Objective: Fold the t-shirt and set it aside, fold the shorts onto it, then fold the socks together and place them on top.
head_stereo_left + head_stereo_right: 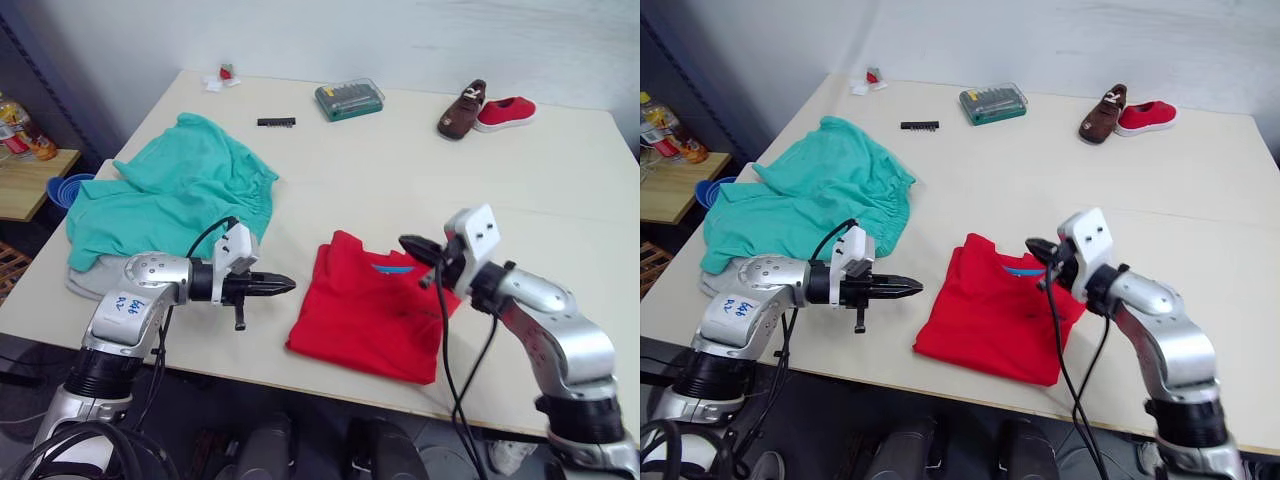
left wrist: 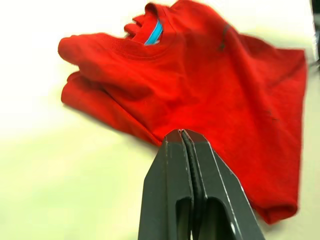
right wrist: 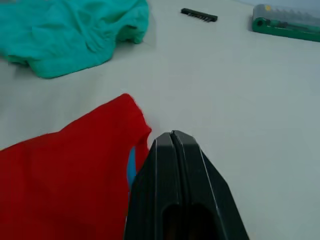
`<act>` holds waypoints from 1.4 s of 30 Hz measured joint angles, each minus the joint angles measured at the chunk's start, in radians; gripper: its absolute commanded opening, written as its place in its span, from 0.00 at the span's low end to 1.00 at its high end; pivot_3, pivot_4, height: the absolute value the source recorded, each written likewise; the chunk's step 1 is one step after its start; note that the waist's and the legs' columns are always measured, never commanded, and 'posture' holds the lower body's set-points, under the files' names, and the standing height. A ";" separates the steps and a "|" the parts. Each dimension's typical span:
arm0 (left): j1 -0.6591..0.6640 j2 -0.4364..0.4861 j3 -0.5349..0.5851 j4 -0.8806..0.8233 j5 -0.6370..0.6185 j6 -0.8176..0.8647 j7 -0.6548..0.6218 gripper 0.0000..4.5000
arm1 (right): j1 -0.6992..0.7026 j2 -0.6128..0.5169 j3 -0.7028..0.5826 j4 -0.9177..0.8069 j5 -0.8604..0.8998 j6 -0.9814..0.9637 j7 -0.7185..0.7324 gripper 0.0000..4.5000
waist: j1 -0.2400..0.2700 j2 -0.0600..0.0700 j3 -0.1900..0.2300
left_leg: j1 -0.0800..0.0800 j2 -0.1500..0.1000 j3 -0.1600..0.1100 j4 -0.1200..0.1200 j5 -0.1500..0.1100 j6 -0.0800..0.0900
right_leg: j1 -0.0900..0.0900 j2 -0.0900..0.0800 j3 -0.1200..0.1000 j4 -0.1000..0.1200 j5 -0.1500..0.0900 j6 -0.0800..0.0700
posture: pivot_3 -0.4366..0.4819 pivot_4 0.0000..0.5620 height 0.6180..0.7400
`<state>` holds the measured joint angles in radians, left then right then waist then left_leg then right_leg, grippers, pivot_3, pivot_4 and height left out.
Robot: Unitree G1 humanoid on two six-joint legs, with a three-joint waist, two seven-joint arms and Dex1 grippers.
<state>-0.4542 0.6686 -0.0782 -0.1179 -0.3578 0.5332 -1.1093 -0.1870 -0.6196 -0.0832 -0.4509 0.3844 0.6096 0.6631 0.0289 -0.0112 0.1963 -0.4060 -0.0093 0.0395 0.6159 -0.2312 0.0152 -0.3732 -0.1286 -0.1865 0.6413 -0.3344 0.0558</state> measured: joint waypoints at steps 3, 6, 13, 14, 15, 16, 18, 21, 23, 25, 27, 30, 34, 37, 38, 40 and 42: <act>0.036 0.045 -0.002 0.008 0.007 -0.014 -0.019 0.13 | 0.124 -0.094 0.001 -0.038 -0.016 -0.041 0.079 0.20 | -0.006 0.000 0.000 | 0.001 0.000 0.006 0.000 -0.003 0.003 | 0.000 0.000 0.003 -0.005 0.001 0.003 | 0.48 0.27 1.00; 0.045 0.069 -0.008 0.006 0.008 -0.040 -0.047 0.33 | 0.176 -0.130 0.000 -0.063 -0.033 -0.099 0.117 0.42 | -0.010 -0.001 0.001 | 0.003 0.001 0.010 0.000 -0.003 0.003 | 0.000 0.000 0.005 -0.005 0.002 0.004 | 0.48 0.27 1.00; 0.065 0.074 -0.008 -0.050 -0.020 -0.010 -0.048 0.81 | 0.231 -0.118 0.004 -0.124 -0.023 -0.115 0.122 0.50 | -0.002 -0.002 0.001 | 0.004 0.001 0.010 0.002 -0.006 0.003 | -0.001 0.000 0.009 -0.006 0.002 0.004 | 0.48 0.27 1.00; 0.066 0.077 -0.008 -0.062 -0.032 -0.002 -0.054 0.88 | 0.247 -0.118 0.001 -0.141 -0.007 -0.107 0.123 0.50 | -0.002 -0.002 0.001 | 0.004 0.001 0.010 0.002 -0.006 0.003 | -0.001 0.000 0.009 -0.006 0.002 0.004 | 0.48 0.27 1.00; 0.067 0.082 -0.008 -0.070 -0.039 0.001 -0.063 0.97 | 0.264 -0.118 -0.002 -0.155 0.007 -0.100 0.127 0.56 | -0.002 -0.002 0.001 | 0.004 0.001 0.010 0.002 -0.006 0.003 | -0.001 0.000 0.009 -0.007 0.002 0.004 | 0.48 0.27 1.00; 0.067 0.089 -0.008 -0.071 -0.041 0.001 -0.067 1.00 | 0.282 -0.118 -0.009 -0.167 0.021 -0.096 0.129 0.59 | -0.002 -0.002 0.001 | 0.004 0.001 0.011 0.002 -0.006 0.003 | -0.001 0.000 0.009 -0.007 0.002 0.004 | 0.48 0.27 1.00; 0.069 0.103 -0.005 -0.069 -0.042 0.005 -0.070 1.00 | 0.339 -0.123 -0.062 -0.186 0.052 -0.073 0.134 0.72 | -0.001 -0.002 0.001 | 0.004 0.002 0.012 0.002 -0.007 0.003 | -0.001 0.000 0.009 -0.007 0.002 0.004 | 0.48 0.27 1.00; 0.077 0.128 0.004 -0.065 -0.053 0.011 -0.088 1.00 | 0.426 -0.131 -0.173 -0.209 0.127 -0.017 0.143 0.96 | 0.000 -0.002 0.001 | 0.003 0.002 0.012 0.003 -0.007 0.003 | 0.000 0.000 0.009 -0.007 0.002 0.004 | 0.48 0.27 1.00; 0.078 0.134 0.017 -0.066 -0.069 0.012 -0.100 1.00 | 0.454 -0.130 -0.225 -0.219 0.179 0.017 0.144 1.00 | -0.003 -0.002 0.001 | 0.004 0.002 0.012 0.005 -0.007 0.004 | 0.000 0.001 0.010 -0.007 0.002 0.004 | 0.48 0.27 1.00; 0.076 0.134 0.026 -0.070 -0.096 0.019 -0.108 1.00 | 0.473 -0.119 -0.283 -0.220 0.255 0.075 0.125 1.00 | -0.004 -0.002 0.001 | 0.004 0.003 0.012 0.005 -0.008 0.004 | 0.000 0.001 0.011 -0.006 0.002 0.004 | 0.48 0.27 1.00; 0.070 0.121 0.029 -0.070 -0.119 0.028 -0.109 1.00 | 0.472 -0.097 -0.325 -0.212 0.345 0.146 0.089 1.00 | -0.003 -0.002 0.001 | 0.004 0.003 0.012 0.006 -0.009 0.004 | 0.000 0.001 0.011 -0.005 0.002 0.004 | 0.48 0.27 1.00; 0.058 0.104 0.029 -0.073 -0.141 0.031 -0.107 1.00 | 0.460 -0.077 -0.329 -0.201 0.429 0.227 0.039 1.00 | -0.004 -0.002 0.001 | 0.004 0.003 0.013 0.006 -0.010 0.004 | 0.000 0.001 0.012 -0.005 0.002 0.004 | 0.48 0.27 1.00; 0.026 0.090 0.030 -0.082 -0.151 0.022 -0.104 1.00 | 0.404 -0.028 -0.297 -0.120 0.516 0.353 -0.054 1.00 | -0.003 -0.002 0.001 | 0.004 0.004 0.013 0.007 -0.010 0.004 | 0.000 0.001 0.012 -0.005 0.002 0.004 | 0.48 0.27 1.00; 0.024 0.090 0.037 -0.100 -0.151 0.021 -0.095 1.00 | 0.389 -0.032 -0.269 -0.093 0.536 0.405 -0.087 1.00 | -0.003 -0.001 0.002 | 0.004 0.004 0.014 0.007 -0.010 0.004 | -0.001 0.002 0.013 -0.005 0.002 0.004 | 0.48 0.27 1.00; 0.024 0.090 0.037 -0.103 -0.151 0.021 -0.092 1.00 | 0.388 -0.035 -0.267 -0.093 0.537 0.412 -0.090 1.00 | -0.004 -0.001 0.002 | 0.004 0.004 0.014 0.007 -0.010 0.004 | -0.001 0.002 0.013 -0.005 0.002 0.004 | 0.48 0.27 1.00; 0.024 0.091 0.037 -0.104 -0.151 0.021 -0.083 1.00 | 0.382 -0.042 -0.251 -0.093 0.531 0.415 -0.105 1.00 | -0.004 -0.002 0.001 | 0.004 0.004 0.015 0.007 -0.010 0.004 | -0.001 0.002 0.013 -0.005 0.002 0.004 | 0.48 0.27 1.00; 0.027 0.093 0.037 -0.108 -0.151 0.021 -0.079 1.00 | 0.382 -0.043 -0.250 -0.093 0.529 0.414 -0.108 1.00 | -0.004 -0.002 0.001 | 0.005 0.004 0.015 0.008 -0.011 0.004 | -0.001 0.002 0.014 -0.005 0.002 0.004 | 0.48 0.27 1.00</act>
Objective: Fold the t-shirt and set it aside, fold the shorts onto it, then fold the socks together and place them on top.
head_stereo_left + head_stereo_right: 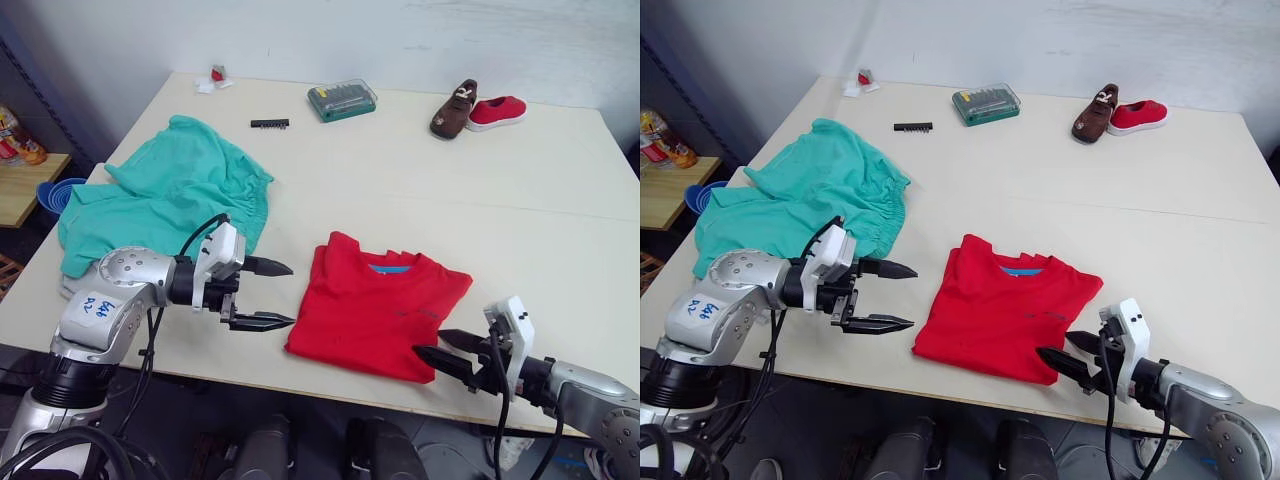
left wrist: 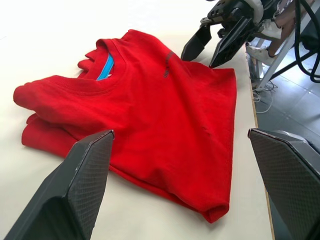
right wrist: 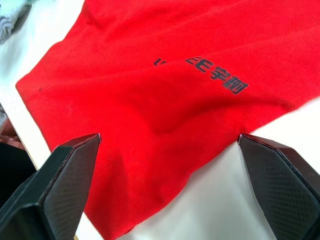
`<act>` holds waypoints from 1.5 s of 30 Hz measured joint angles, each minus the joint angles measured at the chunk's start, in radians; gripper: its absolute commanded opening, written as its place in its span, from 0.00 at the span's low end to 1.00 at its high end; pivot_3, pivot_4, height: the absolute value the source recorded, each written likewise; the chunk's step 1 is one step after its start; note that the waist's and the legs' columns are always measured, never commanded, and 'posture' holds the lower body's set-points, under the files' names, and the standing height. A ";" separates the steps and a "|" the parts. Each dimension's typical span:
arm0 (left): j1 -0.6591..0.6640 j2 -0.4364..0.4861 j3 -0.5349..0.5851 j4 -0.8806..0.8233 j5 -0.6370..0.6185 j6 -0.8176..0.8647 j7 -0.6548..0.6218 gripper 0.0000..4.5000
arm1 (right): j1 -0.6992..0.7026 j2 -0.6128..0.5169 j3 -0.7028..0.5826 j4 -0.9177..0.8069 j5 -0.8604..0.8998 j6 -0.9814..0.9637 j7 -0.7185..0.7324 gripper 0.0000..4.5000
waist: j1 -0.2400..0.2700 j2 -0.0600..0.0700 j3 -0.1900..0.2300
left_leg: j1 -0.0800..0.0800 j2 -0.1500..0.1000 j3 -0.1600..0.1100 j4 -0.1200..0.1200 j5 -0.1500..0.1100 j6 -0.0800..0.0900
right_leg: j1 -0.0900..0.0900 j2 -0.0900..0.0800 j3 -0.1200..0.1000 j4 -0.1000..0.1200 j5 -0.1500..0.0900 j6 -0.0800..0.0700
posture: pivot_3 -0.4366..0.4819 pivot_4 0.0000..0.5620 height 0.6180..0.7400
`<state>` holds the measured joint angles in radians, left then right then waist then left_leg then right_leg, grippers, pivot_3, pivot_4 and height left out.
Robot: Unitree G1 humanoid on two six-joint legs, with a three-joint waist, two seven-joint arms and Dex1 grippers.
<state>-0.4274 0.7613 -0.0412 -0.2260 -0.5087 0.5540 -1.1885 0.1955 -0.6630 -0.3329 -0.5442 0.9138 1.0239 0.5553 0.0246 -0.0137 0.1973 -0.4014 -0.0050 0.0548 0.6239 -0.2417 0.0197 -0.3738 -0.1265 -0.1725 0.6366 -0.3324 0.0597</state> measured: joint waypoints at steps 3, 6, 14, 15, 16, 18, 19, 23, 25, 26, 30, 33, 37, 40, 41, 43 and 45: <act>0.002 0.005 0.002 -0.004 0.000 -0.001 0.008 1.00 | 0.006 -0.002 -0.024 0.020 0.037 0.016 0.003 1.00 | 0.003 0.000 0.000 | 0.000 0.000 0.000 0.001 -0.001 0.001 | 0.000 0.000 0.000 0.000 0.000 0.000 | 0.48 0.27 1.00; 0.001 0.004 0.002 -0.004 0.001 -0.007 0.017 1.00 | -0.020 0.004 -0.024 0.048 0.077 0.049 -0.003 1.00 | 0.002 -0.002 -0.001 | 0.000 0.000 0.000 0.002 -0.002 0.001 | 0.000 0.000 0.001 0.000 0.000 0.000 | 0.48 0.27 1.00; -0.033 -0.002 0.001 -0.013 -0.001 -0.010 0.022 1.00 | -0.070 0.005 -0.014 0.073 0.144 0.101 -0.037 1.00 | -0.001 -0.003 -0.001 | 0.001 0.005 0.004 0.004 -0.005 -0.001 | 0.000 0.006 0.007 0.000 0.000 0.000 | 0.48 0.27 1.00; -0.035 -0.003 0.002 -0.018 -0.003 -0.009 0.023 1.00 | -0.064 -0.005 -0.029 0.077 0.165 0.119 -0.035 1.00 | 0.001 -0.003 -0.001 | 0.001 0.005 0.004 0.004 -0.006 0.000 | 0.000 0.007 0.007 0.000 0.000 0.000 | 0.48 0.27 1.00; -0.035 -0.004 0.002 -0.024 -0.006 -0.007 0.023 1.00 | -0.052 -0.021 -0.045 0.084 0.183 0.131 -0.027 1.00 | 0.002 -0.003 -0.001 | 0.001 0.006 0.004 0.004 -0.007 0.001 | 0.000 0.007 0.008 -0.001 0.000 0.000 | 0.48 0.27 1.00; -0.038 -0.010 0.001 -0.041 -0.014 -0.005 0.023 1.00 | -0.010 -0.070 -0.091 0.109 0.209 0.148 0.003 1.00 | 0.008 -0.002 -0.001 | 0.000 0.006 0.005 0.006 -0.008 0.002 | 0.000 0.008 0.009 -0.003 0.000 0.001 | 0.48 0.27 1.00; -0.039 -0.011 0.001 -0.043 -0.017 -0.004 0.023 1.00 | 0.005 -0.086 -0.110 0.119 0.212 0.154 0.016 1.00 | 0.011 -0.002 -0.001 | -0.001 0.006 0.005 0.006 -0.009 0.002 | 0.001 0.008 0.010 -0.004 0.001 0.001 | 0.48 0.27 1.00; -0.039 -0.014 0.001 -0.051 -0.043 0.016 0.019 1.00 | 0.030 -0.110 -0.117 0.127 0.206 0.146 0.048 1.00 | 0.020 -0.002 -0.001 | -0.001 0.006 0.006 0.007 -0.010 0.005 | 0.002 0.009 0.012 -0.008 0.003 0.005 | 0.48 0.27 1.00; -0.044 -0.014 0.001 -0.063 -0.062 0.031 0.003 1.00 | -0.003 -0.081 -0.087 0.135 0.204 0.143 0.039 1.00 | 0.015 -0.005 -0.002 | -0.001 0.007 0.008 0.007 -0.011 0.006 | 0.002 0.010 0.013 -0.009 0.004 0.005 | 0.48 0.27 1.00; -0.047 -0.013 0.001 -0.070 -0.071 0.034 -0.005 1.00 | -0.026 -0.059 -0.069 0.143 0.203 0.139 0.032 1.00 | 0.010 -0.006 -0.003 | -0.001 0.008 0.008 0.008 -0.011 0.005 | 0.002 0.010 0.013 -0.009 0.004 0.005 | 0.48 0.27 1.00; -0.082 -0.018 0.001 -0.079 -0.101 0.037 -0.019 1.00 | -0.145 0.048 0.013 0.181 0.177 0.128 -0.015 1.00 | -0.015 -0.008 -0.004 | 0.003 0.012 0.011 0.007 -0.012 0.005 | 0.002 0.012 0.014 -0.008 0.007 0.001 | 0.48 0.27 1.00; -0.083 -0.020 -0.006 -0.079 -0.109 0.035 -0.037 1.00 | -0.227 0.129 0.054 0.231 0.170 0.130 -0.046 1.00 | -0.031 -0.008 -0.004 | 0.009 0.017 0.013 0.005 -0.013 0.002 | 0.006 0.015 0.015 -0.008 0.007 -0.001 | 0.48 0.27 1.00; -0.086 -0.019 -0.018 -0.080 -0.109 0.032 -0.049 1.00 | -0.289 0.188 0.072 0.280 0.171 0.136 -0.071 0.96 | -0.031 -0.007 -0.004 | 0.012 0.019 0.014 0.005 -0.014 0.000 | 0.007 0.017 0.015 -0.007 0.006 -0.004 | 0.48 0.27 1.00; -0.086 -0.018 -0.018 -0.080 -0.106 0.025 -0.049 1.00 | -0.302 0.191 0.082 0.297 0.163 0.137 -0.083 0.78 | -0.029 -0.007 -0.004 | 0.011 0.019 0.014 0.005 -0.015 0.000 | 0.007 0.017 0.016 -0.008 0.005 -0.005 | 0.48 0.27 1.00; -0.086 -0.017 -0.018 -0.080 -0.103 0.023 -0.048 1.00 | -0.304 0.191 0.083 0.303 0.160 0.136 -0.086 0.70 | -0.028 -0.007 -0.004 | 0.011 0.019 0.014 0.005 -0.015 0.000 | 0.006 0.017 0.016 -0.008 0.005 -0.005 | 0.48 0.27 1.00; -0.086 -0.017 -0.018 -0.080 -0.100 0.019 -0.048 1.00 | -0.305 0.191 0.086 0.310 0.154 0.136 -0.088 0.53 | -0.027 -0.007 -0.004 | 0.010 0.019 0.014 0.005 -0.015 -0.001 | 0.006 0.017 0.016 -0.008 0.005 -0.006 | 0.48 0.27 1.00; -0.086 -0.017 -0.018 -0.080 -0.096 0.014 -0.048 1.00 | -0.305 0.186 0.096 0.311 0.142 0.136 -0.087 0.37 | -0.026 -0.007 -0.003 | 0.009 0.019 0.014 0.004 -0.015 -0.001 | 0.004 0.017 0.016 -0.008 0.004 -0.006 | 0.48 0.27 1.00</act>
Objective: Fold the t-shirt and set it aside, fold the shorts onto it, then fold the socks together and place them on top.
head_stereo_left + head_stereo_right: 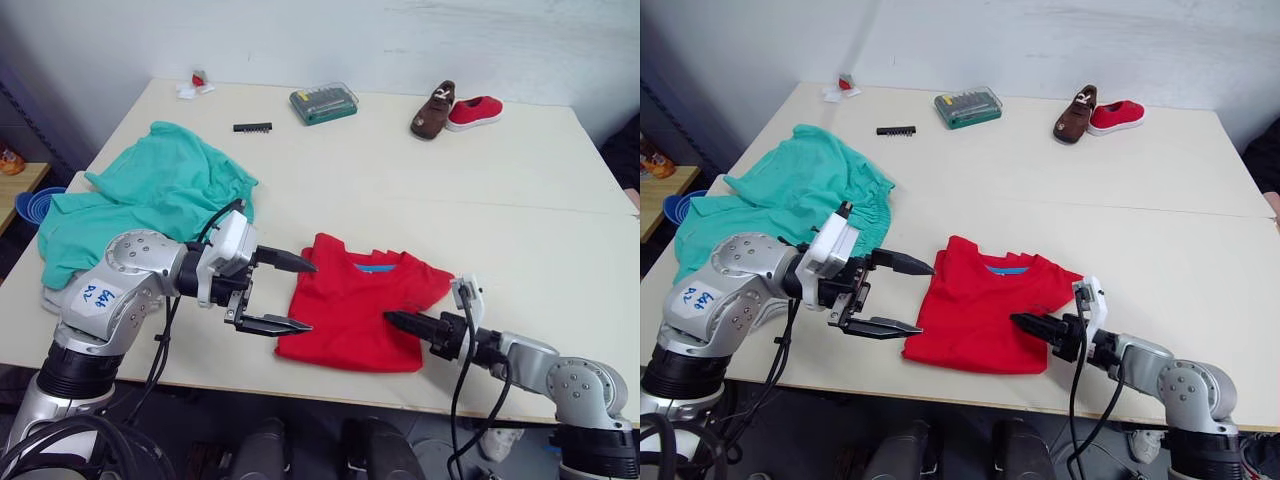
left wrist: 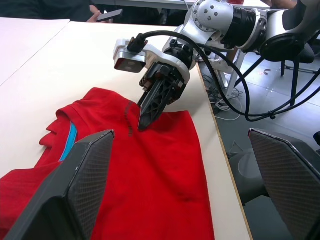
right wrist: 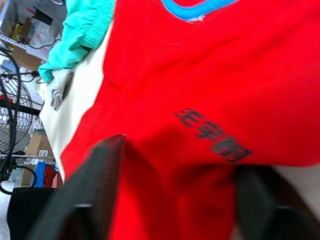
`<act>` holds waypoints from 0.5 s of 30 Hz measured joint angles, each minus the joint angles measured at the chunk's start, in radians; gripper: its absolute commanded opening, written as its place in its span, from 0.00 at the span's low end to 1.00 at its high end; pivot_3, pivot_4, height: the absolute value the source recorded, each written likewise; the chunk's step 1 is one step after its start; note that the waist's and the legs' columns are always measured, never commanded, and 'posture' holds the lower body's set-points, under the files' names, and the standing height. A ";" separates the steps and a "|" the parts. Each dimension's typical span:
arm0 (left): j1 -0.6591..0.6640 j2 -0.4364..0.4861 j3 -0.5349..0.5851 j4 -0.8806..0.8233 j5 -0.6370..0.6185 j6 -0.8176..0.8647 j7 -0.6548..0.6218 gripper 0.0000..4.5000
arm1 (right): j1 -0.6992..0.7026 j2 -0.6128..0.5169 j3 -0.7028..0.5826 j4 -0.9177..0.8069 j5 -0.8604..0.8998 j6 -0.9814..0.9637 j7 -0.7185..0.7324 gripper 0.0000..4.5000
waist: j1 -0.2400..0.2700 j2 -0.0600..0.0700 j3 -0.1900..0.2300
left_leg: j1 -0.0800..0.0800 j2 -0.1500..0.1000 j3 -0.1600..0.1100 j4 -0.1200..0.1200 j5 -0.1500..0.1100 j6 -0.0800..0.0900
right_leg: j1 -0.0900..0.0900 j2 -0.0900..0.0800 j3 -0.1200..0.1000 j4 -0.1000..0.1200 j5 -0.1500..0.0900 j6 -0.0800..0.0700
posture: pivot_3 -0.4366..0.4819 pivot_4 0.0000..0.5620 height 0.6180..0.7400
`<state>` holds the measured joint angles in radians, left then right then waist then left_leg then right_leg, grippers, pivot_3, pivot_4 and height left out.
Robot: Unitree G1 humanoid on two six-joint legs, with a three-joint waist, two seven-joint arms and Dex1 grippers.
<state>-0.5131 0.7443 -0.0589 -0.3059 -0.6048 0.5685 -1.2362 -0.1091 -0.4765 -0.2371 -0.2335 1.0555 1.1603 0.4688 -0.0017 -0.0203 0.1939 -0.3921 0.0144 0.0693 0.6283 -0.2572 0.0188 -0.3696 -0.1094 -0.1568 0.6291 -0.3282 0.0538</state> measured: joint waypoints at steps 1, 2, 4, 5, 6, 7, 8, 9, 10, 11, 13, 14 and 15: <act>0.000 0.000 0.000 0.000 0.001 -0.002 0.000 1.00 | 0.000 -0.003 0.004 0.000 -0.006 0.000 0.002 0.29 | 0.000 0.000 0.000 | -0.001 0.000 0.000 0.000 0.000 0.000 | -0.001 0.000 0.000 0.000 0.000 0.000 | 0.48 0.27 1.00; 0.000 0.000 0.000 0.000 0.002 -0.002 0.000 1.00 | -0.002 -0.012 0.011 -0.006 -0.006 0.001 0.009 0.22 | 0.000 0.000 0.000 | -0.001 0.000 0.000 0.000 0.000 -0.001 | -0.001 0.000 0.000 0.000 0.000 0.000 | 0.48 0.27 1.00; -0.002 0.000 -0.002 0.000 0.004 -0.004 0.000 1.00 | -0.004 -0.030 0.023 -0.026 -0.010 -0.002 0.026 0.07 | 0.000 0.000 0.000 | -0.001 0.000 0.000 0.001 0.000 0.000 | 0.000 0.000 0.000 0.000 0.000 0.000 | 0.48 0.27 1.00; -0.003 0.000 -0.002 0.000 0.006 -0.004 0.001 1.00 | -0.004 -0.036 0.028 -0.035 -0.015 -0.005 0.033 0.01 | 0.000 0.000 0.000 | -0.001 0.000 0.000 0.001 -0.001 0.001 | 0.000 0.000 0.000 0.000 0.000 0.000 | 0.48 0.27 1.00; -0.007 0.000 -0.003 0.000 0.007 -0.004 0.001 1.00 | -0.003 -0.045 0.033 -0.040 -0.019 -0.009 0.041 0.01 | 0.001 0.000 0.000 | 0.000 0.000 0.000 0.002 -0.001 0.002 | 0.001 0.000 0.000 0.000 0.000 0.000 | 0.48 0.27 1.00; -0.014 0.000 -0.007 0.000 0.008 -0.004 0.001 1.00 | 0.002 -0.055 0.035 -0.040 -0.023 -0.018 0.047 0.01 | 0.004 0.000 0.000 | -0.001 0.000 0.000 0.002 -0.001 0.002 | 0.001 0.000 0.000 -0.001 0.000 0.001 | 0.48 0.27 1.00; -0.019 -0.001 -0.011 0.000 0.009 -0.005 0.002 1.00 | 0.009 -0.069 0.034 -0.042 -0.024 -0.024 0.056 0.01 | 0.005 0.001 0.001 | -0.001 -0.001 0.000 0.002 -0.001 0.003 | 0.001 -0.001 0.001 -0.001 0.001 0.001 | 0.48 0.27 1.00; -0.024 -0.001 -0.016 0.000 0.011 -0.006 0.002 1.00 | 0.017 -0.091 0.032 -0.043 -0.025 -0.027 0.069 0.01 | 0.009 0.001 0.001 | -0.001 -0.001 0.001 0.002 -0.002 0.004 | 0.001 -0.001 0.001 -0.001 0.001 0.001 | 0.48 0.27 1.00; -0.026 -0.002 -0.021 0.000 0.013 -0.007 0.003 1.00 | 0.027 -0.115 0.027 -0.043 -0.026 -0.027 0.079 0.01 | 0.015 0.002 0.001 | -0.001 -0.001 0.001 0.002 -0.002 0.004 | 0.001 -0.001 0.001 -0.002 0.001 0.001 | 0.48 0.27 1.00; -0.027 -0.004 -0.024 0.000 0.015 -0.008 0.003 1.00 | 0.041 -0.137 0.012 -0.043 -0.027 -0.029 0.086 0.01 | 0.022 0.002 0.001 | -0.002 -0.001 0.001 0.002 -0.003 0.005 | 0.000 -0.001 0.001 -0.002 0.000 0.002 | 0.48 0.27 1.00; -0.029 -0.007 -0.030 0.002 0.020 -0.009 0.005 1.00 | 0.075 -0.203 -0.024 -0.042 -0.045 -0.032 0.100 0.01 | 0.034 0.003 0.002 | -0.008 -0.002 0.001 0.004 -0.003 0.005 | -0.004 -0.001 0.000 -0.002 0.000 0.003 | 0.48 0.27 1.00; -0.031 -0.013 -0.032 0.003 0.021 -0.012 0.005 1.00 | 0.100 -0.242 -0.050 -0.040 -0.056 -0.034 0.111 0.01 | 0.039 0.005 0.003 | -0.011 -0.002 0.000 0.005 -0.003 0.004 | -0.006 -0.001 0.000 -0.003 0.000 0.003 | 0.48 0.27 1.00; -0.033 -0.023 -0.037 0.005 0.022 -0.014 0.007 1.00 | 0.135 -0.293 -0.087 -0.036 -0.068 -0.042 0.133 0.01 | 0.046 0.007 0.004 | -0.013 -0.003 0.001 0.006 -0.002 0.002 | -0.006 -0.001 0.000 -0.003 0.001 0.004 | 0.48 0.27 1.00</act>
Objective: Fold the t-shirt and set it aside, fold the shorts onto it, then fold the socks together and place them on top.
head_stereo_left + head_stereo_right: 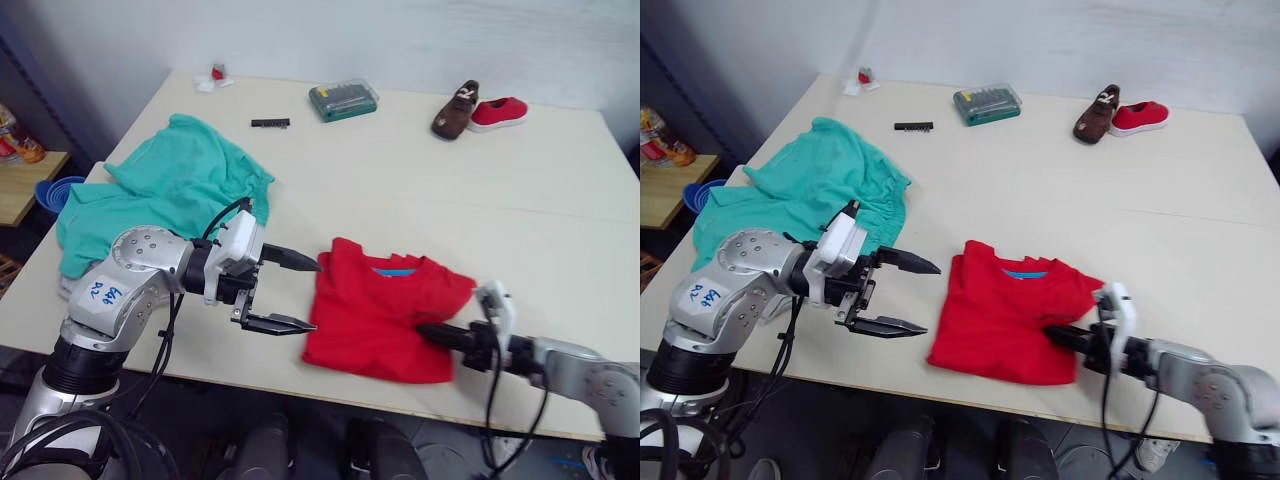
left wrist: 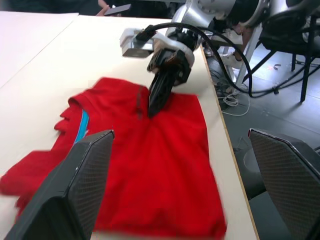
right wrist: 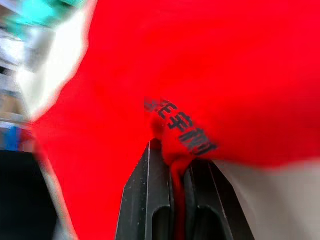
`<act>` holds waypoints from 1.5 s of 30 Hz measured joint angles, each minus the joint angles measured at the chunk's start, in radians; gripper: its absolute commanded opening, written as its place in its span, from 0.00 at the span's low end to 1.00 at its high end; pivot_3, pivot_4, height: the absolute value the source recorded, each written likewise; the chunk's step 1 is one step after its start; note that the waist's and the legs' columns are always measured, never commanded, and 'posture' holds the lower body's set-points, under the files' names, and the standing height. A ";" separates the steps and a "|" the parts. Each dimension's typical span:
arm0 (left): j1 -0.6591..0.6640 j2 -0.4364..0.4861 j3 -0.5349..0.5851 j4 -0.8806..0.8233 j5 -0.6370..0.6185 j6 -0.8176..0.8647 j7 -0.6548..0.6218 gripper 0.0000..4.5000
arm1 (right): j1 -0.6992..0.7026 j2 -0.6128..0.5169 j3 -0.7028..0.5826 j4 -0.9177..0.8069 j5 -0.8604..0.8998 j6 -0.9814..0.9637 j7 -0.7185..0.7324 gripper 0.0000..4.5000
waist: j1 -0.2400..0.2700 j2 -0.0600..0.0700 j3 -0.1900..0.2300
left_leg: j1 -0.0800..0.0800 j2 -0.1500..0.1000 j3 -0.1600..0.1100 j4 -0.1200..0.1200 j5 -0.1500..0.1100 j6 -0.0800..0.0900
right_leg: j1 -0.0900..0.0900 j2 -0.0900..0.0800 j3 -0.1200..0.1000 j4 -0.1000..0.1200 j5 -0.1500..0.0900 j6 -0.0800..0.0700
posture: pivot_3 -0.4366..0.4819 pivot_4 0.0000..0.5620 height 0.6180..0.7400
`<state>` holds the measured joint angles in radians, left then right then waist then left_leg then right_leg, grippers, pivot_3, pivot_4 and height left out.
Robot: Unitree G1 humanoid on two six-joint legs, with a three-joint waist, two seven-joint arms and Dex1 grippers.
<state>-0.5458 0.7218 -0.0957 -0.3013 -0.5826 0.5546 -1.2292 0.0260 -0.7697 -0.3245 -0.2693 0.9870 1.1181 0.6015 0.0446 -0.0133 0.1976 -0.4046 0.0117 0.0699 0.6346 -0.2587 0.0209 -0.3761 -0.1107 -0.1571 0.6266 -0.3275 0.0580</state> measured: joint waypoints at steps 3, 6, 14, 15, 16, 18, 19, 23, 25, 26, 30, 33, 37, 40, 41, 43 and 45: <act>-0.010 -0.020 -0.005 0.003 0.000 -0.005 0.004 1.00 | 0.069 -0.125 -0.094 0.033 -0.051 -0.026 0.060 0.01 | 0.007 0.001 0.000 | -0.001 0.000 0.001 0.001 0.000 0.001 | 0.001 0.001 0.000 0.000 0.001 0.002 | 0.48 0.27 1.00; -0.025 -0.046 -0.006 0.004 -0.002 -0.011 0.006 1.00 | 0.147 -0.241 -0.154 0.113 -0.140 -0.101 0.154 0.01 | 0.009 0.002 0.001 | 0.000 -0.001 0.003 0.002 -0.001 0.003 | 0.002 0.001 0.000 -0.003 0.002 0.004 | 0.48 0.27 1.00; -0.040 -0.082 -0.019 0.009 0.001 -0.015 0.008 1.00 | 0.147 -0.427 -0.218 0.535 -0.375 -0.334 0.350 0.01 | 0.001 0.006 0.002 | 0.002 -0.001 0.006 0.004 -0.001 0.004 | 0.001 0.000 0.003 -0.001 0.002 0.005 | 0.48 0.27 1.00; -0.040 -0.082 -0.023 0.012 0.003 -0.018 0.008 1.00 | 0.111 -0.449 -0.214 0.630 -0.412 -0.370 0.351 0.01 | 0.002 0.007 0.003 | 0.002 -0.001 0.008 0.004 -0.001 0.004 | 0.001 0.000 0.004 0.000 0.002 0.005 | 0.48 0.27 1.00; -0.040 -0.083 -0.024 0.017 0.006 -0.022 0.008 1.00 | 0.080 -0.466 -0.212 0.703 -0.443 -0.398 0.350 0.01 | 0.001 0.008 0.003 | 0.002 -0.001 0.008 0.005 -0.001 0.004 | 0.001 0.000 0.005 0.000 0.002 0.005 | 0.48 0.27 1.00; -0.040 -0.085 -0.024 0.029 0.012 -0.031 0.012 1.00 | 0.050 -0.478 -0.202 0.770 -0.478 -0.427 0.364 0.01 | 0.000 0.008 0.003 | 0.003 0.001 0.008 0.005 0.000 0.003 | 0.001 0.001 0.005 0.000 0.002 0.005 | 0.48 0.27 1.00; -0.040 -0.088 -0.026 0.034 0.016 -0.033 0.014 1.00 | 0.045 -0.478 -0.189 0.787 -0.493 -0.438 0.374 0.01 | -0.002 0.008 0.003 | 0.002 0.001 0.008 0.005 0.000 0.002 | 0.001 0.002 0.005 0.000 0.002 0.005 | 0.48 0.27 1.00; -0.040 -0.088 -0.031 0.039 0.027 -0.046 0.014 1.00 | 0.039 -0.460 -0.162 0.834 -0.536 -0.462 0.377 0.01 | -0.001 0.009 0.003 | 0.002 0.001 0.008 0.005 0.000 0.002 | 0.001 0.002 0.005 0.000 0.002 0.005 | 0.48 0.27 1.00; -0.040 -0.088 -0.031 0.039 0.030 -0.053 0.014 1.00 | 0.038 -0.446 -0.163 0.837 -0.539 -0.461 0.376 0.01 | -0.002 0.009 0.003 | 0.002 0.001 0.008 0.006 0.000 0.002 | 0.001 0.002 0.005 0.000 0.002 0.005 | 0.48 0.27 1.00; -0.040 -0.088 -0.031 0.039 0.031 -0.055 0.014 1.00 | 0.039 -0.441 -0.163 0.836 -0.540 -0.461 0.375 0.01 | -0.002 0.009 0.003 | 0.002 0.001 0.008 0.007 0.000 0.002 | 0.001 0.002 0.006 0.001 0.002 0.005 | 0.48 0.27 1.00; -0.040 -0.088 -0.031 0.041 0.035 -0.064 0.014 1.00 | 0.063 -0.431 -0.186 0.833 -0.548 -0.463 0.360 0.01 | 0.000 0.009 0.003 | 0.002 0.001 0.008 0.008 0.000 0.003 | 0.001 0.001 0.006 0.001 0.002 0.005 | 0.48 0.27 1.00; -0.040 -0.088 -0.031 0.041 0.037 -0.068 0.013 1.00 | 0.073 -0.429 -0.209 0.868 -0.569 -0.489 0.332 0.01 | 0.001 0.009 0.003 | 0.002 0.001 0.008 0.009 -0.001 0.004 | 0.001 0.001 0.006 0.001 0.002 0.005 | 0.48 0.27 1.00; -0.044 -0.089 -0.033 0.047 0.039 -0.073 0.011 1.00 | 0.075 -0.404 -0.234 0.895 -0.577 -0.507 0.319 0.13 | 0.001 0.009 0.003 | 0.002 0.001 0.009 0.009 -0.001 0.004 | 0.001 0.001 0.006 0.001 0.003 0.006 | 0.48 0.27 1.00; -0.060 -0.092 -0.038 0.070 0.041 -0.077 0.007 1.00 | 0.076 -0.393 -0.236 0.897 -0.577 -0.507 0.309 0.33 | -0.001 0.010 0.002 | 0.002 0.001 0.009 0.010 -0.001 0.004 | 0.001 0.001 0.007 0.001 0.003 0.006 | 0.48 0.27 1.00; -0.064 -0.093 -0.039 0.077 0.042 -0.078 0.006 1.00 | 0.077 -0.391 -0.243 0.897 -0.577 -0.506 0.302 0.40 | -0.002 0.011 0.002 | 0.002 0.001 0.009 0.010 -0.001 0.004 | 0.001 0.001 0.008 0.001 0.003 0.006 | 0.48 0.27 1.00; -0.066 -0.097 -0.041 0.083 0.045 -0.086 0.004 1.00 | 0.082 -0.382 -0.276 0.891 -0.575 -0.499 0.291 0.57 | -0.003 0.011 0.002 | 0.002 0.001 0.009 0.010 -0.001 0.004 | 0.001 0.001 0.008 0.001 0.003 0.006 | 0.48 0.27 1.00; -0.067 -0.101 -0.042 0.090 0.054 -0.101 -0.002 1.00 | 0.109 -0.382 -0.305 0.868 -0.573 -0.487 0.290 0.72 | -0.002 0.011 0.002 | 0.002 0.001 0.010 0.010 -0.001 0.004 | 0.001 0.001 0.008 0.001 0.003 0.006 | 0.48 0.27 1.00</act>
<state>-0.6132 0.6211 -0.1380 -0.2113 -0.5282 0.4537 -1.2311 0.1355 -1.1516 -0.6291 0.5986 0.4142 0.6306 0.8912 0.0426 -0.0025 0.1996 -0.4027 0.0124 0.0795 0.6445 -0.2600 0.0250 -0.3751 -0.1093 -0.1493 0.6278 -0.3247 0.0639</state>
